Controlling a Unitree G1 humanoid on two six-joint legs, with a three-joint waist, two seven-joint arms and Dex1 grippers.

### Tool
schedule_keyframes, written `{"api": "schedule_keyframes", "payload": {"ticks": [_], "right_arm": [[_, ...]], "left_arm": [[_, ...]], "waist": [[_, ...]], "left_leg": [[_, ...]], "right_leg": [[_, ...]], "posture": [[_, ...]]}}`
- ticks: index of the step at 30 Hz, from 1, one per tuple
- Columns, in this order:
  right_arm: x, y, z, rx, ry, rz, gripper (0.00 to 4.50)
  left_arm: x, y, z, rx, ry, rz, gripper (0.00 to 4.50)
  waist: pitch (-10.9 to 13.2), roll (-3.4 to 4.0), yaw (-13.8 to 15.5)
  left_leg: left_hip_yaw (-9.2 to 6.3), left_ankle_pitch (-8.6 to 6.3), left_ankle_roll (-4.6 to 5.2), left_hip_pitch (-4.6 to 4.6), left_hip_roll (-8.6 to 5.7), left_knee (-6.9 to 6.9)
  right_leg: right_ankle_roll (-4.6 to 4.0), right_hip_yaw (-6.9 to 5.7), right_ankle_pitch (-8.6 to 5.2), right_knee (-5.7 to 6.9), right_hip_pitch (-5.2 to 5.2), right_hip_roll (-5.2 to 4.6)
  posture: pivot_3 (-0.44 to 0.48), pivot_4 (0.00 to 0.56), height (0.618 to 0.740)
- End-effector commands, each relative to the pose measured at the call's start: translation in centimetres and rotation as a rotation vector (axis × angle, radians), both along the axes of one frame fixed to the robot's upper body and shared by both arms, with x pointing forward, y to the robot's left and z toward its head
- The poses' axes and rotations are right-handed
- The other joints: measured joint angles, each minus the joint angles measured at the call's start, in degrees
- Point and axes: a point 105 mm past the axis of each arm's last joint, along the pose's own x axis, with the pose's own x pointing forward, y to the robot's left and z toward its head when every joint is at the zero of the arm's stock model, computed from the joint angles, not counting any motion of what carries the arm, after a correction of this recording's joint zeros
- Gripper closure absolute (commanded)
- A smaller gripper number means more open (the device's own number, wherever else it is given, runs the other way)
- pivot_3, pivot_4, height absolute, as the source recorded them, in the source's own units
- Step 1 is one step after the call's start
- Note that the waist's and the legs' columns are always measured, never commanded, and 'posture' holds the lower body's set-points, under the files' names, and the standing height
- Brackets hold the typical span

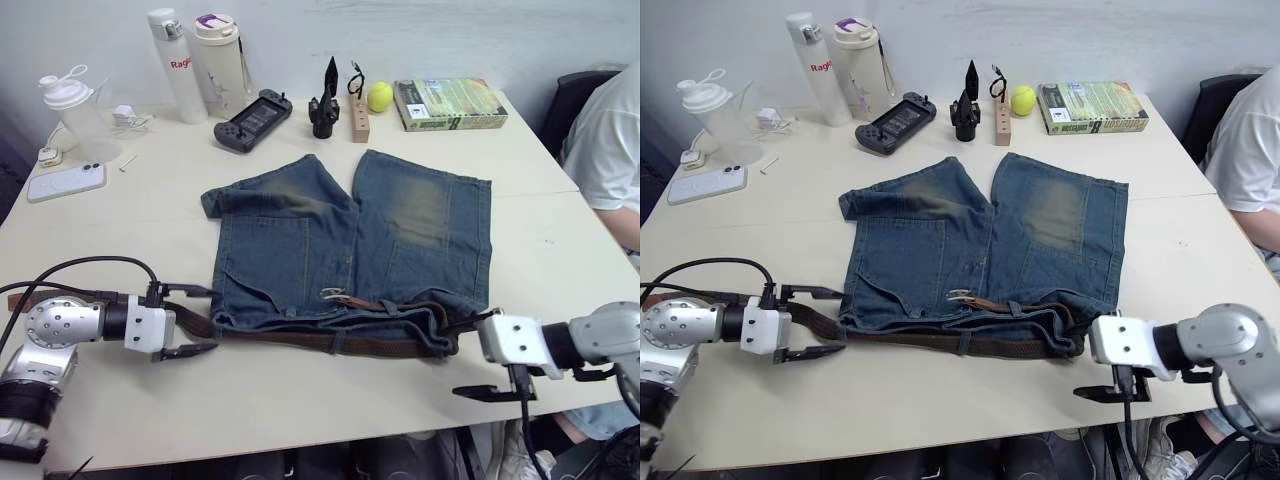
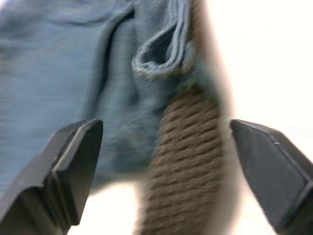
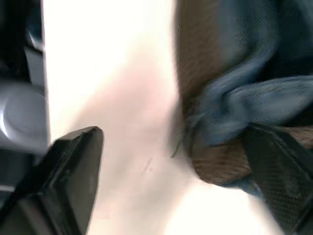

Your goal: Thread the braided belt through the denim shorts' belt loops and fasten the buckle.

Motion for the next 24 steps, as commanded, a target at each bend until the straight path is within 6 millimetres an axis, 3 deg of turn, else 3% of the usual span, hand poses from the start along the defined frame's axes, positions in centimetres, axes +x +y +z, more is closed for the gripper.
{"api": "schedule_keyframes", "payload": {"ticks": [1, 4, 7, 9, 13, 17, 21, 23, 24], "right_arm": [[0.4, 1.0, 4.2, 0.148, -0.007, -0.013, 0.0], [0.7, 1.8, 6.3, 0.254, 0.008, -0.017, 0.0], [3.0, 2.8, 8.2, 0.404, -0.033, -0.099, 0.0], [4.9, 3.0, 7.9, 0.411, -0.063, -0.184, 0.0], [10.7, 1.4, 4.4, 0.211, -0.221, -0.466, 0.0], [11.9, 1.5, 1.1, 0.142, -0.172, -0.513, 0.0], [12.1, 0.6, -3.2, -0.006, -0.055, -0.565, 0.0], [12.1, 0.7, -3.8, -0.011, 0.001, -0.581, 0.0], [12.1, 0.7, -4.5, -0.03, 0.029, -0.592, 0.25]], "left_arm": [[-0.5, -0.3, 3.1, -0.091, 0.229, 0.033, 0.07], [1.2, -0.6, 5.6, -0.205, 0.246, 0.105, 0.07], [3.2, -1.1, 7.0, -0.3, 0.256, 0.153, 0.07], [5.0, -1.6, 7.5, -0.352, 0.221, 0.196, 0.07], [8.6, -2.7, 6.8, -0.336, 0.136, 0.282, 0.07], [10.8, -4.4, 5.1, -0.333, 0.149, 0.305, 0.07], [12.5, -5.0, 1.8, -0.186, 0.175, 0.36, 0.07], [12.6, -5.1, 0.7, -0.13, 0.195, 0.364, 0.07], [12.5, -5.1, -0.1, -0.092, 0.2, 0.351, 0.32]], "waist": [[0.13, 0.16, 0.0], [0.3, 0.41, 0.83], [0.32, 0.39, 0.91], [0.31, 0.35, 0.89], [0.3, 0.27, 0.85], [0.27, 0.22, 0.87], [0.28, 0.2, 0.73], [0.2, 0.07, 0.67], [0.13, -0.04, 0.72]], "left_leg": [[-0.03, 0.0, 0.0, 0.0, 0.0, 0.0], [-0.06, -0.02, -0.01, 0.0, -0.02, -0.01], [-0.11, -0.01, -0.02, -0.08, -0.03, 0.0], [-0.08, 0.02, -0.03, -0.16, -0.1, 0.06], [0.1, 0.06, 0.01, -0.24, -0.11, 0.1], [0.54, 0.23, 0.22, -0.95, -0.21, 0.17], [0.56, 0.23, 0.24, -0.99, -0.18, 0.21], [0.62, 0.23, 0.25, -0.91, -0.15, 0.22], [0.62, 0.23, 0.25, -0.84, -0.12, 0.23]], "right_leg": [[-0.01, 0.0, 0.0, -0.07, 0.02, -0.01], [-0.02, 0.0, -0.02, -0.12, 0.01, -0.02], [-0.02, -0.04, -0.02, -0.11, -0.03, 0.0], [-0.02, -0.05, -0.02, -0.04, -0.08, 0.01], [0.02, -0.04, 0.0, 0.14, -0.16, 0.26], [0.26, 0.0, 0.13, 0.31, -1.11, 0.5], [0.31, -0.04, 0.16, 0.22, -1.09, 0.63], [0.32, 0.03, 0.17, 0.24, -1.03, 0.65], [0.32, 0.04, 0.17, 0.26, -0.99, 0.66]], "posture": [[0.0, 0.15, 0.74], [0.0, 0.15, 0.74], [0.0, 0.15, 0.74], [0.0, 0.15, 0.74], [0.0, 0.15, 0.74], [0.0, 0.15, 0.74], [0.0, 0.15, 0.74], [0.0, 0.15, 0.74], [0.0, 0.15, 0.74]]}}
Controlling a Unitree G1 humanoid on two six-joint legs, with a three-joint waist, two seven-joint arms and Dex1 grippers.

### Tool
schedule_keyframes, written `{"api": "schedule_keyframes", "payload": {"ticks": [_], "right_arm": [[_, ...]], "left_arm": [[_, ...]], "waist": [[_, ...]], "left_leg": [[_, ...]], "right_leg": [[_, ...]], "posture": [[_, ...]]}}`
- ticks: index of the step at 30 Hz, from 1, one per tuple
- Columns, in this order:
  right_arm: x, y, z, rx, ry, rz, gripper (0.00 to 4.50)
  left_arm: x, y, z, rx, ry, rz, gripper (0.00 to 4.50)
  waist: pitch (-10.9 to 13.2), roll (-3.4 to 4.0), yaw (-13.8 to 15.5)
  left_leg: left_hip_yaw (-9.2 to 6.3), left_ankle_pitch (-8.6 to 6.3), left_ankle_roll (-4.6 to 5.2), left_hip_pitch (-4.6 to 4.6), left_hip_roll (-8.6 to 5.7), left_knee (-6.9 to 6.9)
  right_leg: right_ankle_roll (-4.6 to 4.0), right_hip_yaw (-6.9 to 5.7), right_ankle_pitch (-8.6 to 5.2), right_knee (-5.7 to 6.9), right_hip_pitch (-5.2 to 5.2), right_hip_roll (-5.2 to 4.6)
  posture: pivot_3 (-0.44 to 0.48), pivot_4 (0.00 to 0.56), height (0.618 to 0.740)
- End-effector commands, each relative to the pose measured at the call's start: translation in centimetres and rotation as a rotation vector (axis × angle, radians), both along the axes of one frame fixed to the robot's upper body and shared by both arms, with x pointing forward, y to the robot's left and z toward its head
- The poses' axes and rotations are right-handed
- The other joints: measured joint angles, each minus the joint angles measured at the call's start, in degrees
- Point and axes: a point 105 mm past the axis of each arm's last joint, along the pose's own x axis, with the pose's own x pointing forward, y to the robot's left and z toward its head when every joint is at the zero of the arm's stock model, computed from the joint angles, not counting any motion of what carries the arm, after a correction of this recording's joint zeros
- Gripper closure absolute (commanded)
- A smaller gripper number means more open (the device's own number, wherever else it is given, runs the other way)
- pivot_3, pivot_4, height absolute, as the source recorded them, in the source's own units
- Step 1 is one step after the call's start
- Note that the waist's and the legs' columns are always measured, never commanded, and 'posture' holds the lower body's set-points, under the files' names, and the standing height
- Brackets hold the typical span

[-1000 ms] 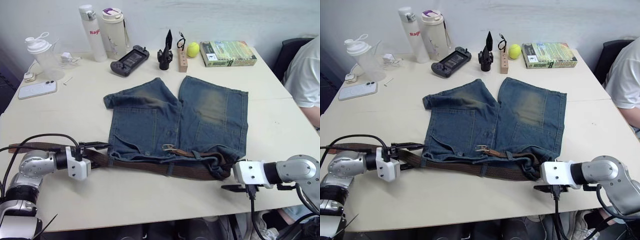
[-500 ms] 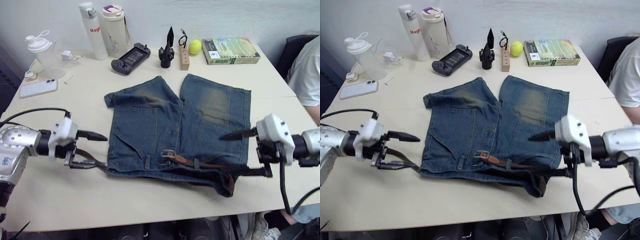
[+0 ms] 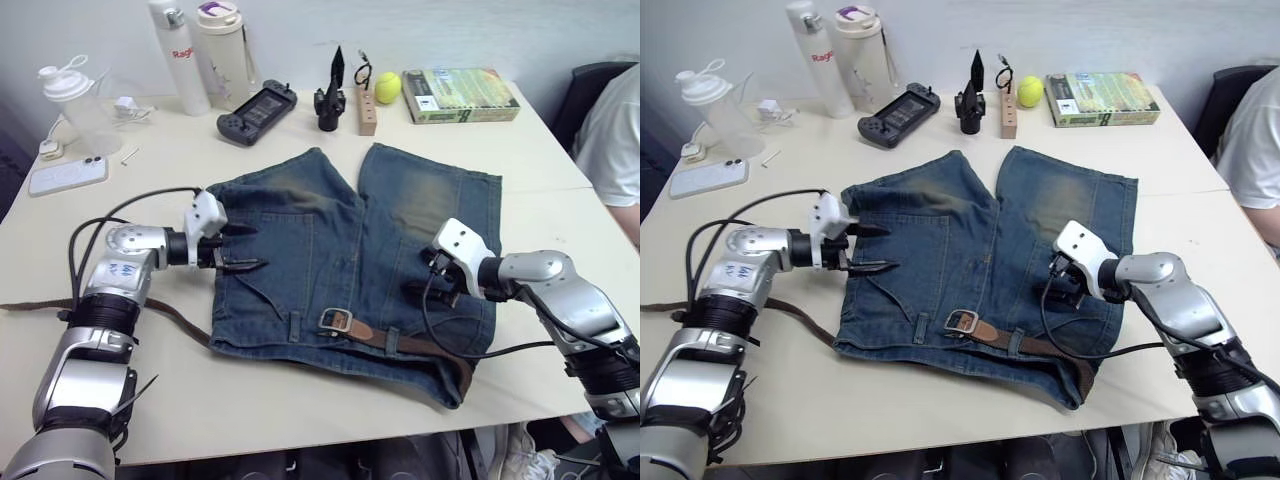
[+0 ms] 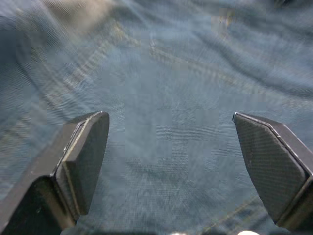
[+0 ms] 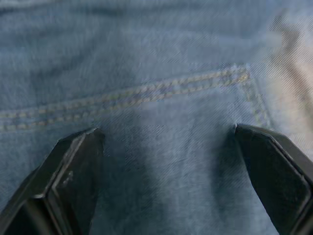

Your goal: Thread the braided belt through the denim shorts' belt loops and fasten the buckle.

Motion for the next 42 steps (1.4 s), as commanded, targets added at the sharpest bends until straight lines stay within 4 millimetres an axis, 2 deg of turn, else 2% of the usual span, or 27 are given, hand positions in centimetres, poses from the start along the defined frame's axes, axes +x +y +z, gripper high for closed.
{"api": "schedule_keyframes", "payload": {"ticks": [1, 2, 4, 8, 9, 10, 11, 16, 20, 23, 27, 32, 38, 42], "right_arm": [[-0.2, -1.1, -3.3, -0.067, 0.147, -0.07, 0.53], [0.0, -1.2, -3.6, -0.072, 0.162, -0.083, 0.79], [0.4, -1.3, -4.0, -0.09, 0.17, -0.096, 1.7], [2.7, -1.4, -3.9, -0.138, 0.093, -0.141, 3.31], [3.1, -1.4, -3.9, -0.143, 0.078, -0.146, 3.58], [3.9, -1.7, -3.9, -0.168, 0.046, -0.16, 4.14], [4.7, -2.0, -4.0, -0.207, 0.009, -0.17, 4.48], [7.5, -1.7, -3.4, -0.219, -0.074, -0.189, 4.48], [8.3, -0.7, -3.3, -0.211, -0.075, -0.161, 4.48], [8.3, -0.1, -3.4, -0.21, -0.064, -0.135, 4.48], [7.9, -0.4, -3.7, -0.216, -0.027, -0.132, 4.48], [6.1, -0.2, -4.8, -0.23, 0.066, -0.071, 4.48], [6.1, -0.3, -4.4, -0.208, 0.03, -0.117, 4.48], [7.0, -0.2, -2.9, -0.135, -0.039, -0.171, 4.48]], "left_arm": [[0.0, 0.5, -1.6, 0.124, 0.014, -0.022, 0.61], [-0.3, 0.5, -2.0, 0.146, 0.019, -0.045, 0.87], [-0.6, 0.7, -2.7, 0.187, 0.031, -0.073, 1.76], [-0.7, 1.0, -3.0, 0.193, 0.032, -0.063, 3.36], [-0.7, 1.0, -3.1, 0.193, 0.033, -0.063, 3.63], [-0.7, 1.0, -3.1, 0.189, 0.029, -0.057, 4.06], [-0.9, 0.9, -3.1, 0.175, 0.032, -0.055, 4.08], [-2.0, 0.0, -3.7, 0.095, 0.073, -0.06, 4.08], [-2.7, 0.1, -4.7, 0.111, 0.078, -0.044, 4.08], [-2.2, 0.8, -4.5, 0.125, 0.058, 0.007, 4.08], [-1.1, 1.8, -4.1, 0.18, 0.004, 0.059, 4.08], [0.2, 2.9, -3.7, 0.235, -0.054, 0.116, 4.08], [0.2, 2.4, -3.7, 0.201, -0.047, 0.098, 4.08], [0.2, 1.8, -3.0, 0.118, -0.045, 0.103, 4.08]], "waist": [[-0.15, -0.21, 0.04], [-0.32, -0.37, 0.03], [-0.66, -0.72, -0.13], [-1.14, -1.05, -0.39], [-1.16, -1.06, -0.56], [-1.21, -1.03, -0.65], [-1.31, -0.99, -0.75], [-1.63, -0.86, -1.46], [-1.66, -0.83, -1.58], [-1.69, -0.79, -1.6], [-1.75, -0.69, -1.51], [-1.8, -0.59, -1.36], [-1.92, -0.42, -1.48], [-1.92, -0.42, -1.5]], "left_leg": [[-0.02, 0.0, 0.0, 0.03, 0.03, 0.02], [-0.02, 0.0, -0.01, 0.06, 0.03, 0.02], [-0.02, 0.0, -0.01, 0.15, 0.05, 0.01], [-0.02, -0.04, -0.02, 0.48, 0.06, 0.03], [-0.02, -0.06, -0.02, 0.6, 0.06, 0.02], [-0.03, -0.15, -0.07, 0.82, 0.06, -0.01], [-0.13, -0.22, -0.07, 0.93, 0.06, -0.02], [-0.17, -0.31, -0.08, 0.98, -0.02, -0.02], [-0.2, -0.3, -0.07, 1.0, -0.02, -0.03], [-0.23, -0.3, -0.07, 1.02, -0.02, -0.03], [-0.24, -0.3, -0.07, 1.03, -0.02, -0.03], [-0.32, -0.3, -0.08, 1.02, -0.01, -0.09], [-0.33, -0.31, -0.1, 1.02, -0.01, -0.16], [-0.33, -0.31, -0.1, 1.02, -0.01, -0.16]], "right_leg": [[0.0, 0.0, 0.0, 0.03, 0.03, 0.0], [0.0, 0.01, 0.0, 0.03, 0.04, 0.0], [0.0, 0.01, 0.0, 0.02, 0.13, -0.01], [-0.01, 0.05, 0.01, 0.03, 0.44, -0.13], [-0.01, 0.06, 0.01, 0.01, 0.57, -0.18], [-0.01, 0.08, 0.0, -0.07, 0.77, -0.44], [-0.04, 0.06, -0.01, -0.11, 0.94, -0.6], [-0.03, 0.01, -0.01, -0.11, 1.04, -0.79], [-0.03, -0.01, -0.01, -0.09, 1.08, -0.76], [-0.03, 0.0, -0.01, -0.11, 1.13, -0.76], [-0.03, 0.0, -0.01, -0.12, 1.14, -0.77], [-0.04, -0.04, -0.01, -0.11, 1.12, -0.77], [-0.04, -0.11, -0.01, -0.12, 1.1, -0.75], [-0.04, -0.11, -0.01, -0.14, 1.11, -0.77]], "posture": [[0.0, 0.15, 0.74], [0.0, 0.15, 0.74], [0.0, 0.15, 0.74], [0.0, 0.15, 0.74], [0.0, 0.15, 0.74], [0.0, 0.15, 0.74], [0.0, 0.15, 0.74], [0.0, 0.15, 0.74], [0.0, 0.15, 0.74], [0.0, 0.15, 0.74], [0.0, 0.15, 0.74], [0.0, 0.15, 0.74], [0.0, 0.15, 0.74], [0.0, 0.15, 0.74]]}}
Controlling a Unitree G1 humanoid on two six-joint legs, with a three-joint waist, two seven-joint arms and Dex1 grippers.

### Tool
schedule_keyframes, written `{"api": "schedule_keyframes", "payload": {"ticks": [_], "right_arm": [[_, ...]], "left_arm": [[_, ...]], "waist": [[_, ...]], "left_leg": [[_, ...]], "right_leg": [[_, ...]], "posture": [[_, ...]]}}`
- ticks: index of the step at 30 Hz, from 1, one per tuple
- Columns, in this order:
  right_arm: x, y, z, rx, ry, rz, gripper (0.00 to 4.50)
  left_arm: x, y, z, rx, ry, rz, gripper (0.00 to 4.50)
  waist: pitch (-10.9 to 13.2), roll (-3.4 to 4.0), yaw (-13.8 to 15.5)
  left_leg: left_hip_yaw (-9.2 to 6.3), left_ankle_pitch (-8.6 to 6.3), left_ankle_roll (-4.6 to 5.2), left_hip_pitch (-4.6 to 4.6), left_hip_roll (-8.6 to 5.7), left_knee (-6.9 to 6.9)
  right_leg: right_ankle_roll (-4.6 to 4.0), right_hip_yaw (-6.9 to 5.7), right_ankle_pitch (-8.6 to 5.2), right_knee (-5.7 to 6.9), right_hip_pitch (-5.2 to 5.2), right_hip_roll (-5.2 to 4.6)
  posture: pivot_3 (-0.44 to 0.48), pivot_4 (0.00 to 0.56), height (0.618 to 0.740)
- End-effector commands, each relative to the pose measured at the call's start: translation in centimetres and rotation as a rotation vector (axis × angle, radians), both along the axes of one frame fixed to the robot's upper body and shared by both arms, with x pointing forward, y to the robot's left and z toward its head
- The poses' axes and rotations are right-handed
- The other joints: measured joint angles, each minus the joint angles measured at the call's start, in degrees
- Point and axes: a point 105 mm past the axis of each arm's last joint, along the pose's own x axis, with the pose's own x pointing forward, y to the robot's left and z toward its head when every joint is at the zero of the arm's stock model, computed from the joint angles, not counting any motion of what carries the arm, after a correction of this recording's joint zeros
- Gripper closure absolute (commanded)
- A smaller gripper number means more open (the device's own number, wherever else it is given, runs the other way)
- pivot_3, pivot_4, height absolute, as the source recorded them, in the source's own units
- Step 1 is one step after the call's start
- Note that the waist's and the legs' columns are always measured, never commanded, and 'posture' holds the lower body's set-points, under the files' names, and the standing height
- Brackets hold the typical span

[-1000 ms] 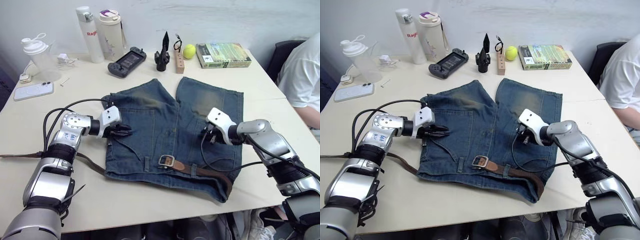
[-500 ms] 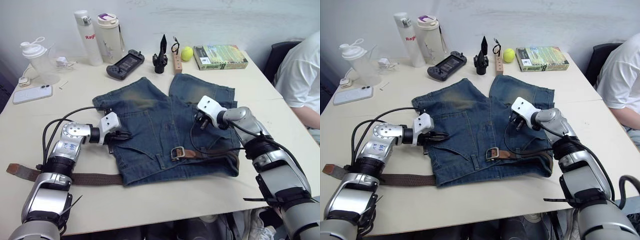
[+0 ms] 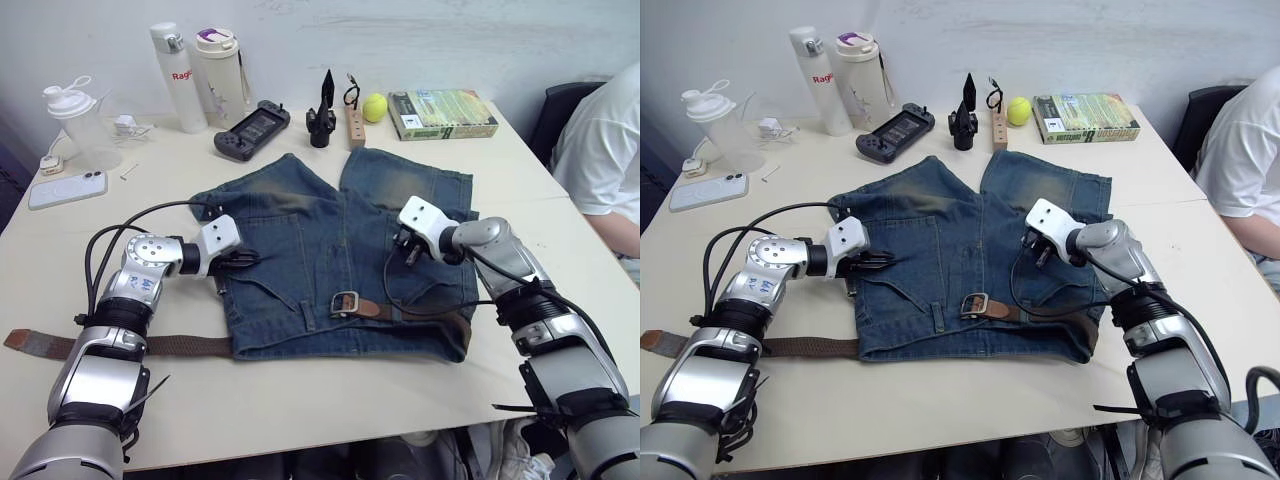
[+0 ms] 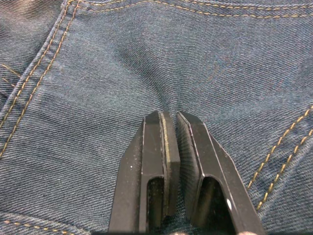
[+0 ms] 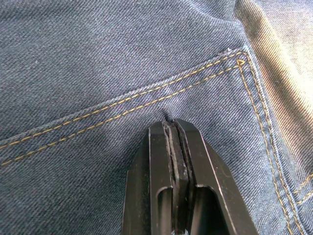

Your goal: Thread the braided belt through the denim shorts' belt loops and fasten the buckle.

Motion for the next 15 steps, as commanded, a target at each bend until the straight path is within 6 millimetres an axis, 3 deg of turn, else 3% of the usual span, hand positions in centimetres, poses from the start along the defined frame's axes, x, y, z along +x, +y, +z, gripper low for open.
{"api": "schedule_keyframes", "payload": {"ticks": [1, 2, 5, 8, 9, 13, 15], "right_arm": [[-0.2, -1.4, -1.5, 0.031, 0.042, -0.09, 4.48], [-0.2, -1.3, -1.2, 0.038, 0.03, -0.089, 4.48], [-0.6, -0.5, 0.9, 0.145, -0.006, -0.072, 3.55], [-1.8, 0.4, 3.5, 0.264, -0.038, -0.054, 2.22], [-2.6, 0.8, 5.0, 0.325, -0.057, -0.035, 1.69], [-6.5, 2.6, 10.0, 0.532, -0.119, 0.067, 0.04], [-8.2, 3.1, 11.8, 0.621, -0.166, 0.105, 0.04]], "left_arm": [[-0.4, 0.9, -0.6, -0.069, 0.059, 0.061, 4.08], [-0.5, 0.8, -0.1, -0.089, 0.054, 0.057, 4.08], [-0.9, 0.6, 1.9, -0.152, -0.005, 0.05, 3.25], [-1.6, 0.5, 4.1, -0.229, -0.037, 0.056, 1.94], [-2.0, 0.7, 5.8, -0.281, -0.067, 0.072, 1.48], [-5.1, 1.1, 12.3, -0.528, -0.132, 0.103, 1.46], [-7.4, 2.1, 14.4, -0.657, -0.12, 0.142, 1.46]], "waist": [[0.01, 0.01, -0.04], [0.04, 0.05, -0.06], [0.15, 0.19, -0.05], [0.31, 0.25, 0.0], [0.37, 0.29, 0.01], [1.22, 0.56, 0.05], [1.22, 0.56, -0.11]], "left_leg": [[0.0, 0.0, 0.0, 0.0, 0.0, 0.0], [0.01, 0.0, 0.0, -0.01, 0.0, 0.0], [0.02, 0.0, 0.0, -0.13, 0.0, 0.0], [-0.04, 0.0, 0.01, -0.43, 0.0, -0.03], [-0.06, 0.01, 0.01, -0.61, 0.01, -0.02], [-0.09, 0.1, 0.11, -1.27, -0.02, 0.13], [-0.11, 0.1, 0.11, -1.25, 0.0, 0.1]], "right_leg": [[0.0, 0.01, 0.0, 0.0, 0.0, 0.0], [0.0, 0.01, 0.0, -0.01, 0.0, 0.0], [0.0, 0.03, 0.0, -0.01, -0.13, 0.0], [0.0, 0.0, 0.0, 0.0, -0.39, 0.04], [0.0, 0.0, 0.0, 0.02, -0.58, 0.05], [0.01, 0.01, 0.01, 0.03, -1.09, 0.06], [0.01, 0.02, 0.01, 0.01, -1.08, 0.09]], "posture": [[0.0, 0.15, 0.74], [0.0, 0.15, 0.74], [0.0, 0.15, 0.74], [0.0, 0.15, 0.74], [0.0, 0.15, 0.74], [0.0, 0.15, 0.74], [0.0, 0.15, 0.74]]}}
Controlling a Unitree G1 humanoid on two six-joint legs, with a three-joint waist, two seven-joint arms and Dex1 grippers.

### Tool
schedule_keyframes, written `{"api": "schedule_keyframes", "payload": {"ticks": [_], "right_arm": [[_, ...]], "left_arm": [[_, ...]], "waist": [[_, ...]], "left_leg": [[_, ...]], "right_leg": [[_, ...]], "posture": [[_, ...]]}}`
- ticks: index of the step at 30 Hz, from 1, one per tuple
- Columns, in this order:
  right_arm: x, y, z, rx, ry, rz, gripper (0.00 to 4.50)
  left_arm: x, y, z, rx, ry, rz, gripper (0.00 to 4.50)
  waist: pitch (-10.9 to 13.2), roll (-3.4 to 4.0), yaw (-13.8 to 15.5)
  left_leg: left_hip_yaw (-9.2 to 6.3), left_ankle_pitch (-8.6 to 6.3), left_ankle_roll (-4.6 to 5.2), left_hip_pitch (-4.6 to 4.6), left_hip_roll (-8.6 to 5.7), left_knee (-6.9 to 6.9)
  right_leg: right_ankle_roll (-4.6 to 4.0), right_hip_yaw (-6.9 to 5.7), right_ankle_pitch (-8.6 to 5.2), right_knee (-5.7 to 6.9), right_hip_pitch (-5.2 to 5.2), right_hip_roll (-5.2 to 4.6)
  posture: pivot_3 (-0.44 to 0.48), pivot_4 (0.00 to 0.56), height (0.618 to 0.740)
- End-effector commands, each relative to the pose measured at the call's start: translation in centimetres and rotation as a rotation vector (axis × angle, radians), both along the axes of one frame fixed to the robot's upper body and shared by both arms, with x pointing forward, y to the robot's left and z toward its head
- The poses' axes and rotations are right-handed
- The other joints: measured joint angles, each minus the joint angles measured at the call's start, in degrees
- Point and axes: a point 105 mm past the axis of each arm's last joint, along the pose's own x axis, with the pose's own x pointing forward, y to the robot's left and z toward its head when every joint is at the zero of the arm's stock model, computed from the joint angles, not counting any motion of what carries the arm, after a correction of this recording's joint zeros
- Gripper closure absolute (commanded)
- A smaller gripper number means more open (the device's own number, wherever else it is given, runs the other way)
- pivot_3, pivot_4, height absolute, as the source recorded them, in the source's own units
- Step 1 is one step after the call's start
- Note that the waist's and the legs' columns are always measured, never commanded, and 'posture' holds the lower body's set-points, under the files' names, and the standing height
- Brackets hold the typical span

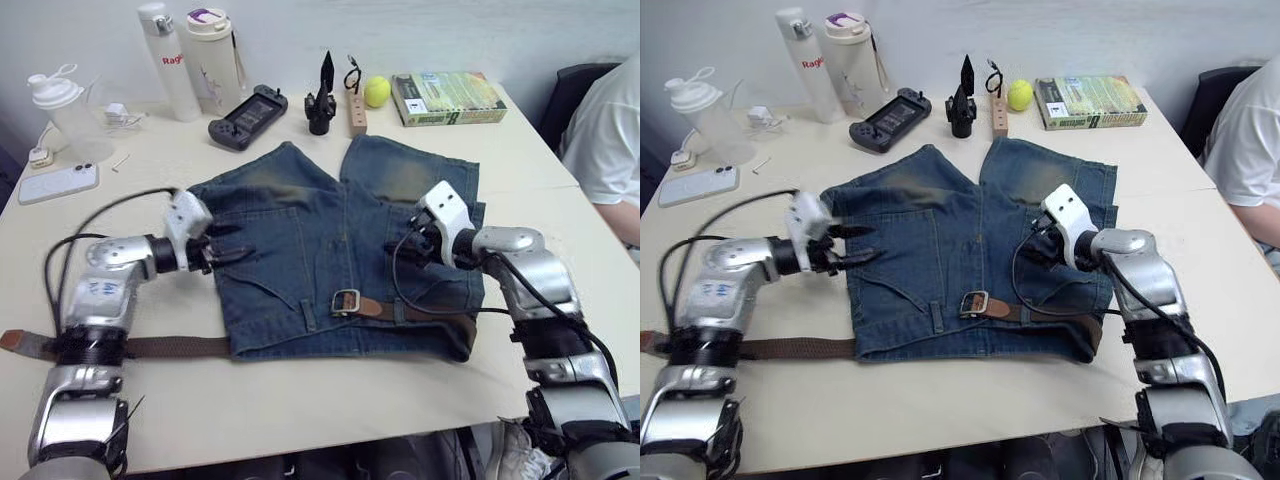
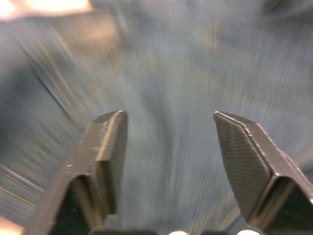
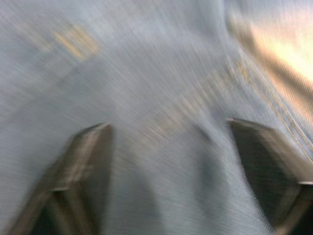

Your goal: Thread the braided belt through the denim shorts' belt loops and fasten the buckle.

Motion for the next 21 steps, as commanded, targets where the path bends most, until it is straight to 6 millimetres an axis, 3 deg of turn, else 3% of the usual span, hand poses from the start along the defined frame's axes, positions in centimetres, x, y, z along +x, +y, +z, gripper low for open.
{"api": "schedule_keyframes", "payload": {"ticks": [1, 4, 6, 12, 17, 21], "right_arm": [[-3.3, 0.8, 4.8, 0.161, -0.149, 0.065, 0.04], [-6.7, 2.6, 4.7, 0.192, -0.185, 0.196, 0.04], [-8.7, 4.3, 3.9, 0.221, -0.171, 0.282, 0.04], [-11.0, 7.0, 0.9, 0.146, -0.174, 0.4, 0.04], [-11.5, 7.7, -0.1, 0.105, -0.187, 0.443, 0.04], [-12.0, 7.5, 0.1, 0.063, -0.209, 0.467, 0.04]], "left_arm": [[-4.2, 1.6, 5.0, -0.211, -0.035, 0.039, 1.46], [-8.0, 4.6, 3.5, -0.386, 0.115, 0.155, 1.46], [-11.4, 6.3, 0.7, -0.487, 0.252, 0.238, 1.46], [-18.4, 7.4, -3.9, -0.712, 0.484, 0.407, 1.46], [-19.7, 7.6, -6.1, -0.847, 0.586, 0.551, 1.46], [-20.1, 7.5, -9.5, -0.914, 0.734, 0.707, 1.46]], "waist": [[-0.01, 0.01, -0.15], [-0.01, 0.02, -0.18], [-0.01, 0.02, -0.52], [0.06, -0.34, 0.49], [0.05, -0.35, 1.68], [0.05, -0.34, 1.35]], "left_leg": [[0.0, 0.0, 0.0, 0.08, 0.01, -0.07], [-0.04, -0.01, -0.07, 0.32, 0.02, -0.2], [-0.04, -0.03, -0.1, 0.38, 0.04, -0.29], [-0.26, -0.08, -0.22, 0.31, -0.03, -0.26], [-0.52, -0.35, -0.66, 0.26, -0.4, -0.23], [-0.47, -0.35, -0.67, 0.27, -0.37, -0.44]], "right_leg": [[0.0, 0.02, 0.0, -0.02, 0.03, 0.0], [0.0, 0.09, 0.0, -0.03, 0.19, 0.02], [0.0, 0.18, 0.0, -0.05, 0.2, 0.02], [-0.02, 0.48, -0.02, -0.39, 0.27, -0.06], [-0.01, 1.44, -0.02, -0.62, 0.21, -0.05], [-0.13, 1.49, -0.09, -0.67, 0.17, -0.01]], "posture": [[0.0, 0.15, 0.74], [0.0, 0.15, 0.74], [0.0, 0.15, 0.74], [0.0, 0.15, 0.74], [0.0, 0.15, 0.74], [0.0, 0.15, 0.74]]}}
